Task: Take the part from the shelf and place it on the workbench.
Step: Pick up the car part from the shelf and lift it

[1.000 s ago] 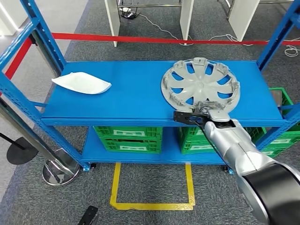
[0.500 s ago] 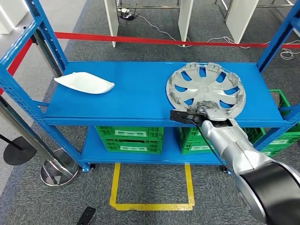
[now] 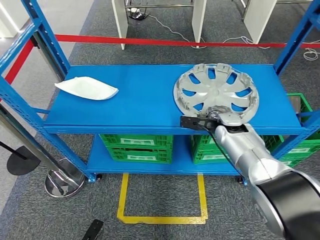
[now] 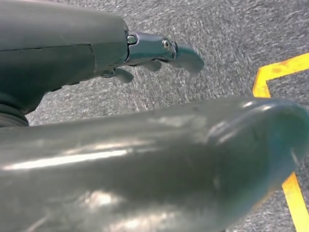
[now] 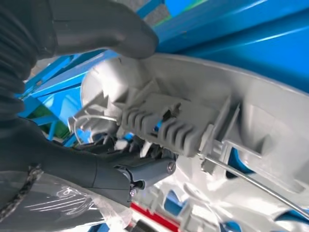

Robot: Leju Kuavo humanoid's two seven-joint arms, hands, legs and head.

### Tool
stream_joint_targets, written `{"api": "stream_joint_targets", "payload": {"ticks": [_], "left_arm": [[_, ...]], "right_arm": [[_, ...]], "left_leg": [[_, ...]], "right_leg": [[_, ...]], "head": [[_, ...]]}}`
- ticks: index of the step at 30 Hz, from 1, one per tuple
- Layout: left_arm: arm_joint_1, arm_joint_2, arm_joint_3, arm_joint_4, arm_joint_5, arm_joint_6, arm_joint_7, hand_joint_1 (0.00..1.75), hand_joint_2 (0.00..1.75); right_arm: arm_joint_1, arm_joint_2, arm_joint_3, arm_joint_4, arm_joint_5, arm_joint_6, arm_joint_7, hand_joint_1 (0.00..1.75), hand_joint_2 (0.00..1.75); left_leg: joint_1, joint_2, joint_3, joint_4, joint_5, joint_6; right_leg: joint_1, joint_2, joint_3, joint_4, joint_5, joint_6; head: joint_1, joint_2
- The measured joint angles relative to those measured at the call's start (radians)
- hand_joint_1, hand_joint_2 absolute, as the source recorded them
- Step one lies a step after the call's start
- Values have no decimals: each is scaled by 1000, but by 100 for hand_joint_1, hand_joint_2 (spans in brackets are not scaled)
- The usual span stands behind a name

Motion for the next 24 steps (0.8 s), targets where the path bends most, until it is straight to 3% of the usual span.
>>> {"api": "stream_joint_targets", "payload": {"ticks": [1,4,5,6,8,10,11,15,17,19,20,21,22,24], "left_arm": [[-1,0,0,0,0,0,0,0,0],[0,1,0,0,-1,0,0,0,0],[0,1,0,0,-1,0,1,0,0],[0,1,0,0,-1,0,1,0,0],[0,2,0,0,-1,0,1,0,0],[-2,3,0,0,-1,1,1,0,0],[-3,4,0,0,-1,1,1,0,0],[-2,4,2,0,-1,2,3,0,0],[-3,4,2,0,-1,3,3,0,0],[-4,4,2,0,-1,3,4,0,0],[-4,3,2,0,-1,3,4,0,0],[-4,3,2,0,-1,3,4,0,0],[-4,3,3,0,-1,3,4,0,0],[-4,3,3,0,-1,3,4,0,0]], "right_arm": [[-3,1,-2,0,-1,13,-3,3,175],[-4,2,-9,2,-1,35,-9,3,175],[-2,2,-10,3,-1,36,-10,2,175],[-2,2,-10,3,-1,37,-10,1,175],[-3,2,-10,4,-2,39,-10,0,175],[-6,3,-11,4,-5,45,-11,0,175],[-7,3,-12,4,-6,52,-11,0,175],[-10,6,-16,4,-11,91,-10,0,175],[-16,7,-18,4,-11,98,-10,0,175],[-17,7,-19,5,-12,100,-10,0,175],[-17,7,-19,5,-12,101,-10,0,175],[-16,7,-19,5,-12,102,-11,0,175],[-16,7,-19,6,-12,102,-11,1,175],[-19,9,-19,6,-12,108,-15,3,175]], "left_leg": [[1,0,-15,36,-24,-6],[6,1,-94,221,-109,-15],[6,1,-108,256,-115,-15],[6,1,-107,255,-102,-14],[5,1,-54,145,-34,-6],[2,1,3,21,11,4],[0,1,15,-9,15,7],[2,0,18,-30,17,24],[6,1,20,-37,22,33],[6,2,19,-36,21,36],[5,3,19,-36,21,36],[5,2,19,-35,21,36],[5,1,20,-35,20,36],[4,-1,22,-33,18,32]], "right_leg": [[-2,-1,3,-2,0,-6],[-1,-2,4,-2,0,-13],[-1,-2,4,-2,0,-13],[-1,0,5,-2,0,-13],[-1,2,8,-2,0,-12],[2,3,7,-1,0,-6],[4,3,4,-1,1,-1],[3,1,-9,5,-5,22],[3,1,-49,86,-52,29],[3,1,-112,219,-108,33],[3,1,-133,262,-118,34],[3,1,-138,272,-110,34],[3,1,-123,239,-83,33],[4,0,-54,104,-19,28]], "head": [[-1,0],[-3,0],[-3,0],[-3,0],[-3,0],[-3,0],[-2,0],[-1,0],[1,0],[3,0],[2,0],[3,0],[3,0],[3,0]]}}
